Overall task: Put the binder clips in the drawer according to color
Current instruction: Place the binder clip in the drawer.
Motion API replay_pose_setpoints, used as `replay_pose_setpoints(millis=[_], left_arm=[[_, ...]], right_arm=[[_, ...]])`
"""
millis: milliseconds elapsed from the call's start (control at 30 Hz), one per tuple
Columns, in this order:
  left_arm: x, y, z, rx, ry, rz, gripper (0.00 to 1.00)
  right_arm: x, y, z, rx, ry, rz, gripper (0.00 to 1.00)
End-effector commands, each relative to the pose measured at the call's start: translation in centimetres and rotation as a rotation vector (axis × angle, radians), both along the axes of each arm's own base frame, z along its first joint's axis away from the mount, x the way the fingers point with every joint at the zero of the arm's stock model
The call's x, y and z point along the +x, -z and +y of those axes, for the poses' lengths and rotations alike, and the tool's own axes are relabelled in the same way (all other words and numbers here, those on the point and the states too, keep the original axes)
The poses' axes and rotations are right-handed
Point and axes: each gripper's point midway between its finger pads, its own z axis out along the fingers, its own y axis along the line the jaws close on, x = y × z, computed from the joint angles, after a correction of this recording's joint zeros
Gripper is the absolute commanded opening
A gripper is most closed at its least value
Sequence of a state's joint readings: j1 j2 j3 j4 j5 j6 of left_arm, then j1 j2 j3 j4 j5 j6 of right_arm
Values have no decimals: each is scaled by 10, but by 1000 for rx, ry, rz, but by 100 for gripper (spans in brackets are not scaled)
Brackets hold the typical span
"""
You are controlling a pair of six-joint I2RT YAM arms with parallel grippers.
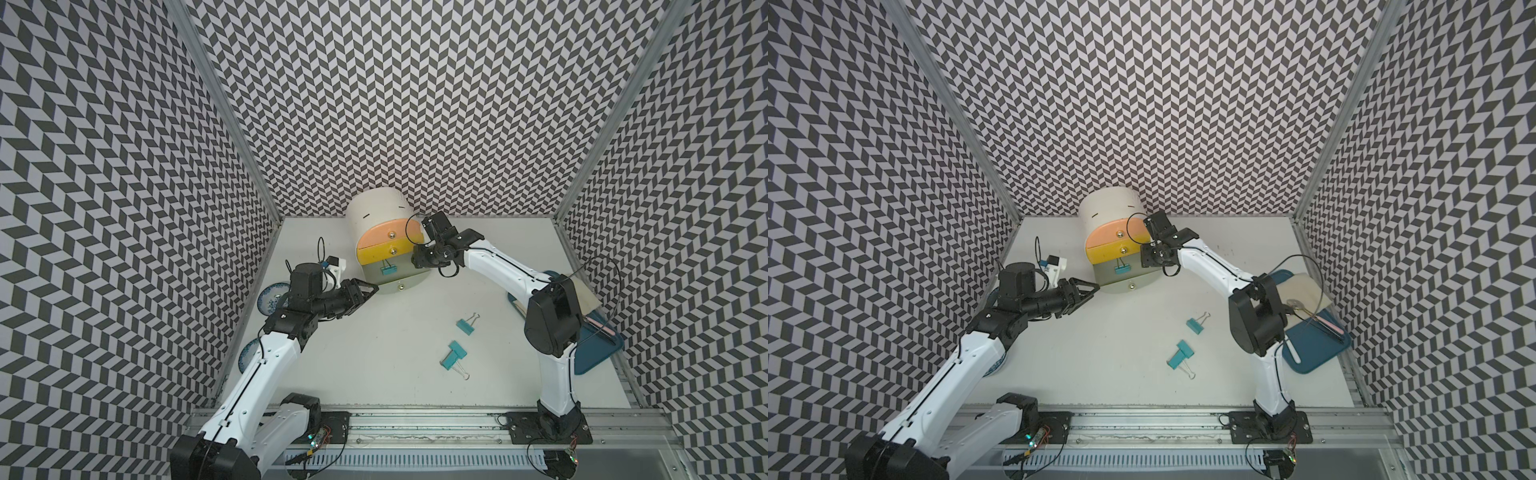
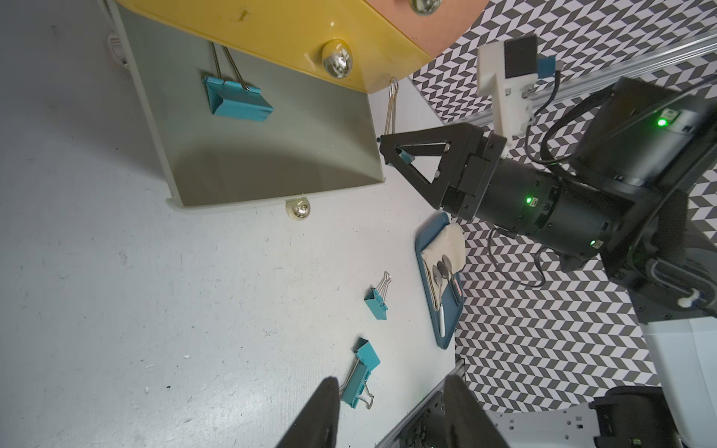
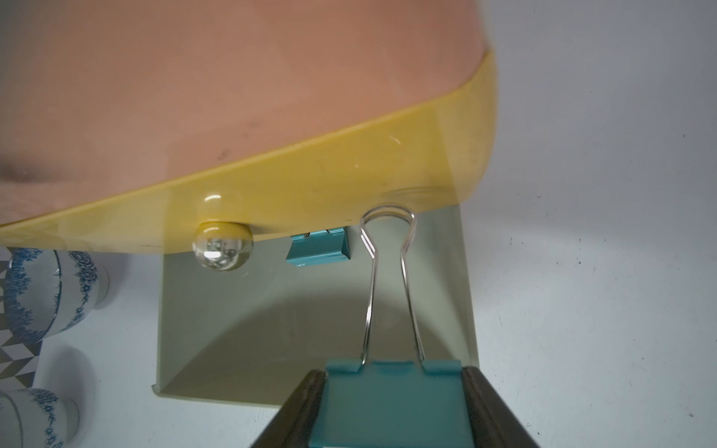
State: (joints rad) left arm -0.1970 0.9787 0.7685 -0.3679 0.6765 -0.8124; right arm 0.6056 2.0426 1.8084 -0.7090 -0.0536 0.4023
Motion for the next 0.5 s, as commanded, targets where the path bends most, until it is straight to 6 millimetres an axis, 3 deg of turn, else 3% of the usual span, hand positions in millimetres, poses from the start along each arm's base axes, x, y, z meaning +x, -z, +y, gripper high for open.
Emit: replay_pose_setpoints(millis=[0,233,467], left_arm=[[1,-4,-3,1,21,-19,47],[4,-9,-4,5,23,-27,48],[8,-14,-2,34,19,-44,47]], right_arm=[[7,-11,5,23,-10,-31,64],[4,-24,0,25,-8,-54,70],[-25,-30,-21,22,5,-41,69]])
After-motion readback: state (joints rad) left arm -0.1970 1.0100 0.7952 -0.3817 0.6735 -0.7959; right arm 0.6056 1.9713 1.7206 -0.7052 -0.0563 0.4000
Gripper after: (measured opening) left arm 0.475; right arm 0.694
